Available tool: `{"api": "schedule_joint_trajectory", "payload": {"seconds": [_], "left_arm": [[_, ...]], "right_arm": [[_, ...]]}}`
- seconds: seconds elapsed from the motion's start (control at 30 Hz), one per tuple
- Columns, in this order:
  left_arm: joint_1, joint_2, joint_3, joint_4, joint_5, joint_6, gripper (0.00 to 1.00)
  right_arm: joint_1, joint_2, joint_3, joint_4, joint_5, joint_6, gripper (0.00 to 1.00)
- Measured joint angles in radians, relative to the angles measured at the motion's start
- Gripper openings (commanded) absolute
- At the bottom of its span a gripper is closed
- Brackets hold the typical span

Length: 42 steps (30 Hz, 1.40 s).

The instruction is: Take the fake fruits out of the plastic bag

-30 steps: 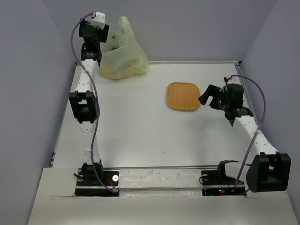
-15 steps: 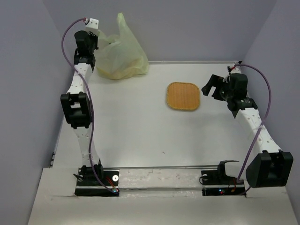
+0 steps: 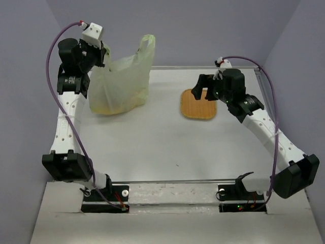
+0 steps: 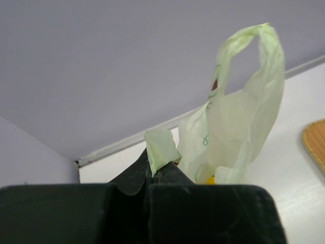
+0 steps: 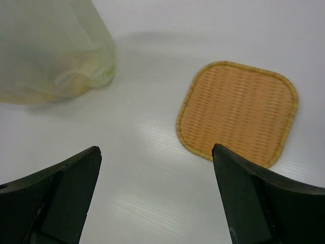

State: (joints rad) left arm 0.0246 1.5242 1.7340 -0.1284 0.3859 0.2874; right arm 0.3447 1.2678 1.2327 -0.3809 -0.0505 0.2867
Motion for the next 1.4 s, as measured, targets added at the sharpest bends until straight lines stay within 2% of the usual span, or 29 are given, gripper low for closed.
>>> {"api": "schedule_joint_trajectory", "payload": {"seconds": [0.27,0.3,0.43,0.6,0.7,0.83,1.03,1.17,1.4], "left_arm": [[-0.013,-0.210,-0.321,-0.171,0.051,0.042,0.00],[-0.013,-0.237,-0.362,-0.194,0.050,0.047,0.00],[-0.015,-0.348,-0.470,-0.239,0.018,0.033,0.00],[-0.017,-0.536,-0.544,-0.235,-0.105,-0.071,0.00],[-0.017,-0.627,-0.579,-0.222,-0.167,-0.108,0.00],[-0.017,-0.716,-0.665,-0.210,-0.208,-0.113,0.00],[-0.017,-0.820,-0.836,-0.207,-0.242,-0.054,0.00],[-0.017,-0.858,-0.887,-0.215,-0.254,-0.027,0.00],[-0.017,-0.924,-0.891,-0.204,-0.296,-0.026,0.00]], "right_arm": [[0.323,0.213,0.335,0.034,0.025,-0.024,0.88],[0.357,0.255,0.387,0.041,0.021,-0.026,0.80],[0.422,0.418,0.565,0.089,-0.074,0.010,0.65],[0.436,0.609,0.739,0.129,-0.175,0.064,0.66],[0.475,0.631,0.719,0.127,-0.210,0.041,0.66],[0.566,0.581,0.640,0.161,-0.242,0.003,0.66],[0.701,0.527,0.618,0.226,-0.286,-0.035,0.65],[0.733,0.546,0.632,0.240,-0.312,-0.035,0.65],[0.737,0.629,0.635,0.248,-0.309,0.002,0.56]]}}
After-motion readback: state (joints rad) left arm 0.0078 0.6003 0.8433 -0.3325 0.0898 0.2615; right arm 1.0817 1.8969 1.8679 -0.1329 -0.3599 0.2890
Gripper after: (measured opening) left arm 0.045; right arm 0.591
